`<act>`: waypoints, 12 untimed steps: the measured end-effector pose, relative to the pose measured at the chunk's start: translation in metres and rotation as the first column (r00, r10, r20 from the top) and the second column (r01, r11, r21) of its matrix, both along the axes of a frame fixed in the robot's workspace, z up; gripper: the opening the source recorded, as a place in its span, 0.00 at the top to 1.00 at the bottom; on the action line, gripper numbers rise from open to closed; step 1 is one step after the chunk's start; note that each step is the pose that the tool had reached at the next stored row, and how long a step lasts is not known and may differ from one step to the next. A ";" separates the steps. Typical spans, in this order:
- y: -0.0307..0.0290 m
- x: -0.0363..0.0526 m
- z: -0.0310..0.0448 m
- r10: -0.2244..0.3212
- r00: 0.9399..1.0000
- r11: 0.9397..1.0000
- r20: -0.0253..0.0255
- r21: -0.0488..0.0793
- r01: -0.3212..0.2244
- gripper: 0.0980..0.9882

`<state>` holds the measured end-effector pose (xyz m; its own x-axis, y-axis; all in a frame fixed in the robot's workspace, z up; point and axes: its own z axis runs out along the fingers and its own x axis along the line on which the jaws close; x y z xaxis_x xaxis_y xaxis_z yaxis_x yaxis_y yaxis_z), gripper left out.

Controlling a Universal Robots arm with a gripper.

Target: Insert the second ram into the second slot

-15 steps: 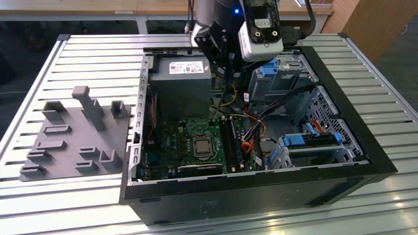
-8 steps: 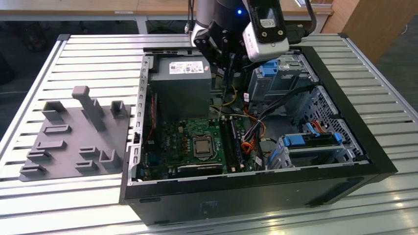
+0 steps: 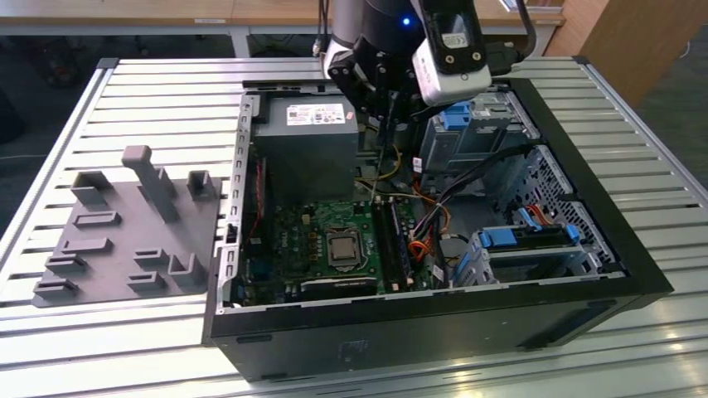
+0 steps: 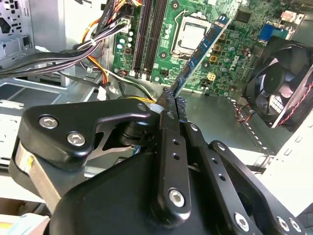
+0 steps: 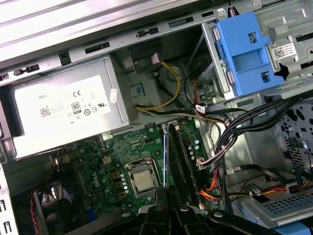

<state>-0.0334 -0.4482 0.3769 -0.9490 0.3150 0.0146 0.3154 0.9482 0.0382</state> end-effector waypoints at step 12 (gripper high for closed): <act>-0.0002 0.0000 -0.0049 0.148 0.989 0.989 0.005 0.000 -0.148 0.97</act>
<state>-0.0334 -0.4484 0.3719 -0.9852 0.1711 0.0102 0.1713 0.9844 0.0397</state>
